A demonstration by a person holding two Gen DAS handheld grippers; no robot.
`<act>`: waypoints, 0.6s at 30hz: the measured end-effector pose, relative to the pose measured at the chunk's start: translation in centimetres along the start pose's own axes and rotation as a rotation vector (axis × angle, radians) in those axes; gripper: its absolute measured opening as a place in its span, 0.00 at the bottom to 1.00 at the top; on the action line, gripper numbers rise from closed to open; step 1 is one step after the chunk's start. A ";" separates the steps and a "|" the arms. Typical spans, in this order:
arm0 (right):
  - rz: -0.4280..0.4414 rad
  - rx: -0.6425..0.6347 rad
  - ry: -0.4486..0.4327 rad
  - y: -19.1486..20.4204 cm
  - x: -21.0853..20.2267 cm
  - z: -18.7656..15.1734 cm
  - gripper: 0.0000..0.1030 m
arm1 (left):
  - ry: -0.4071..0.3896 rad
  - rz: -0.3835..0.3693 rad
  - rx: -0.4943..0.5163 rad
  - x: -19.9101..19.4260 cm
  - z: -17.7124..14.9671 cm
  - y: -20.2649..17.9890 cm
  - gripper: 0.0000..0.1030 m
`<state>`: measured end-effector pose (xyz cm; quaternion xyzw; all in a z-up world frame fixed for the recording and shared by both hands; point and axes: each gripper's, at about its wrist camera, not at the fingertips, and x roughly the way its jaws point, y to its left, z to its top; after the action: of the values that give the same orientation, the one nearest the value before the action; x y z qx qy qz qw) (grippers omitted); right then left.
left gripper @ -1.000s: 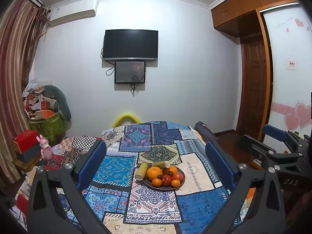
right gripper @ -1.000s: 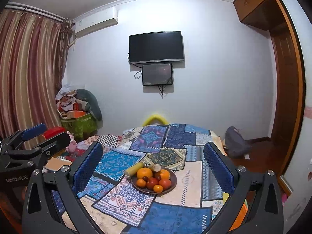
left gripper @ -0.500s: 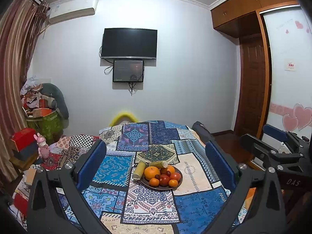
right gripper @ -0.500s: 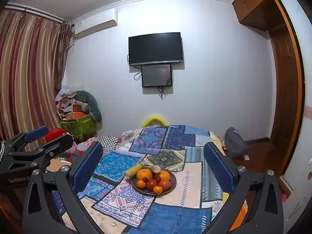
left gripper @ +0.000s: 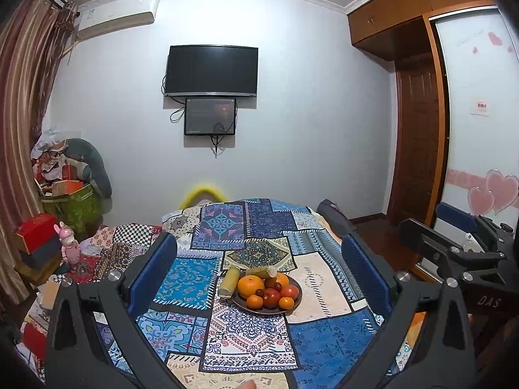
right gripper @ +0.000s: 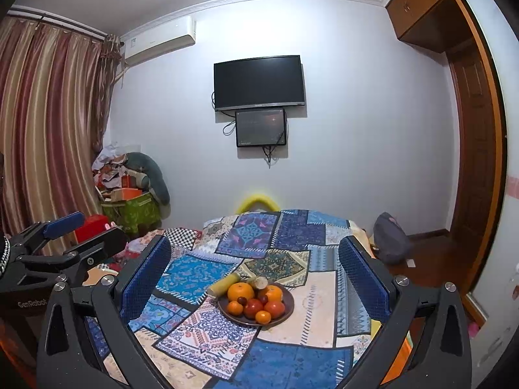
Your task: Organize fruits
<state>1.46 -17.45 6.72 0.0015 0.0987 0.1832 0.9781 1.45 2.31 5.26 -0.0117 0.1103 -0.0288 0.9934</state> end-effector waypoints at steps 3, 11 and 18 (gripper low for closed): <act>0.001 0.001 0.000 0.0 0.0 0.0 1.00 | 0.001 -0.001 -0.006 0.0 0.0 0.0 1.00; -0.001 0.003 0.000 0.0 0.1 -0.1 1.00 | 0.001 0.004 -0.008 0.0 0.0 0.0 1.00; -0.006 0.006 -0.001 0.0 0.1 -0.1 1.00 | 0.001 0.006 -0.008 0.1 0.0 -0.1 1.00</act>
<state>1.55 -17.42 6.56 0.0040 0.0988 0.1802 0.9786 1.53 2.22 5.21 -0.0154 0.1108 -0.0254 0.9934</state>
